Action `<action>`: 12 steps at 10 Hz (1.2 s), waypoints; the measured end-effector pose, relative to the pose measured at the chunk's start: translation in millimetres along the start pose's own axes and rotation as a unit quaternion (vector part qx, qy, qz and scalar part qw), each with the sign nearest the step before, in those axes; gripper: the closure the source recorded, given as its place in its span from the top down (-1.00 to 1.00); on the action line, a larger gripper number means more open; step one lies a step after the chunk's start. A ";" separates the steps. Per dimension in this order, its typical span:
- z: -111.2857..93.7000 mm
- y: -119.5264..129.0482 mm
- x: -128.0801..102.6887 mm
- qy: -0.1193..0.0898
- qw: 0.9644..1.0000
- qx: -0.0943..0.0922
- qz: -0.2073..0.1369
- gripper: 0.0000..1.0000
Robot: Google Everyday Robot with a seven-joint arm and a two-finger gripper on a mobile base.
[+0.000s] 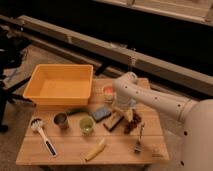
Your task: Place eraser in metal cup
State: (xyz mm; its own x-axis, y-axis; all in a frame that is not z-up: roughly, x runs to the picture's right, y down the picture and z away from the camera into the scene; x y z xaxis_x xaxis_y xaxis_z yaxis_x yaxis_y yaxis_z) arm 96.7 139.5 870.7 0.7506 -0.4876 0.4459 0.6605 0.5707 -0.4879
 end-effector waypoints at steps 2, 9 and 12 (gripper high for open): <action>2.6 1.2 1.9 -0.007 1.000 -0.004 0.009 0.13; 0.4 -0.2 -4.7 -0.009 1.000 0.000 0.002 -1.00; -28.8 -5.4 -6.9 0.007 1.000 0.010 -0.001 -1.00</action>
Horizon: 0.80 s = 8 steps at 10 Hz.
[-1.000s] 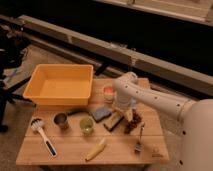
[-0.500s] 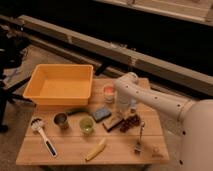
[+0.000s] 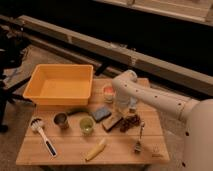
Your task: Place eraser in metal cup
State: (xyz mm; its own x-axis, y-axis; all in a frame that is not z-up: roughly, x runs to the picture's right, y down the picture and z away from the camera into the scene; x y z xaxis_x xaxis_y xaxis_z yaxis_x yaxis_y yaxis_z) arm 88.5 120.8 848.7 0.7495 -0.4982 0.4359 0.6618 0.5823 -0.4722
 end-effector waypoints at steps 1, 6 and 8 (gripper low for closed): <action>-12.9 -2.3 1.4 0.006 1.000 0.005 0.000 -1.00; -87.0 -29.1 5.0 0.052 0.997 0.039 -0.036 -1.00; -116.1 -49.8 -18.4 0.066 0.993 0.061 -0.074 -1.00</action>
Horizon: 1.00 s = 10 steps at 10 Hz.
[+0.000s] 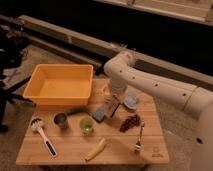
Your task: Place eraser in metal cup
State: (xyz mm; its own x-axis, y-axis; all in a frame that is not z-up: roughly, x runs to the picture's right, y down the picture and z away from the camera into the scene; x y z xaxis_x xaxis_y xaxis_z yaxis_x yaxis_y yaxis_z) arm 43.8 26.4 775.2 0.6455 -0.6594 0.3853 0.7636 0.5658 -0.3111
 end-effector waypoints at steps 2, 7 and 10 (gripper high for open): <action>-34.3 -21.2 -18.4 0.014 0.999 0.029 -0.035 -1.00; -65.8 -64.0 -96.6 0.011 0.990 0.088 -0.111 -1.00; -58.5 -83.4 -138.5 -0.014 0.982 0.106 -0.155 -1.00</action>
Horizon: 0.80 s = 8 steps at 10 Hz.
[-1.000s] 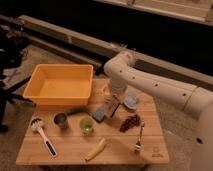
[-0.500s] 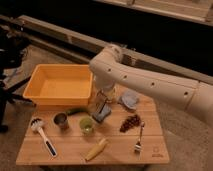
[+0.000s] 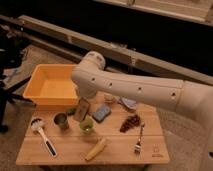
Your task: Place eraser in metal cup
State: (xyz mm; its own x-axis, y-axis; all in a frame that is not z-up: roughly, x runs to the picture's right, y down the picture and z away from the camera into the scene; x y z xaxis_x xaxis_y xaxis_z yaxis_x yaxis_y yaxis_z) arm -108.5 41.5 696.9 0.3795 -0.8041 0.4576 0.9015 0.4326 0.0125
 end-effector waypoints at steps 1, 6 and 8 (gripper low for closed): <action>-0.5 1.1 1.1 0.001 1.000 0.000 0.001 -1.00; 0.2 0.9 0.7 0.000 1.000 0.000 0.001 -1.00; 3.9 -3.4 -0.7 0.000 1.000 0.008 -0.007 -1.00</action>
State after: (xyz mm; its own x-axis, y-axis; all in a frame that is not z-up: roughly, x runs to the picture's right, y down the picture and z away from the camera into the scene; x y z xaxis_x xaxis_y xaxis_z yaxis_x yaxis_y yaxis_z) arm -112.6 42.1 700.0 0.3667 -0.8099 0.4578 0.9032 0.4279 0.0335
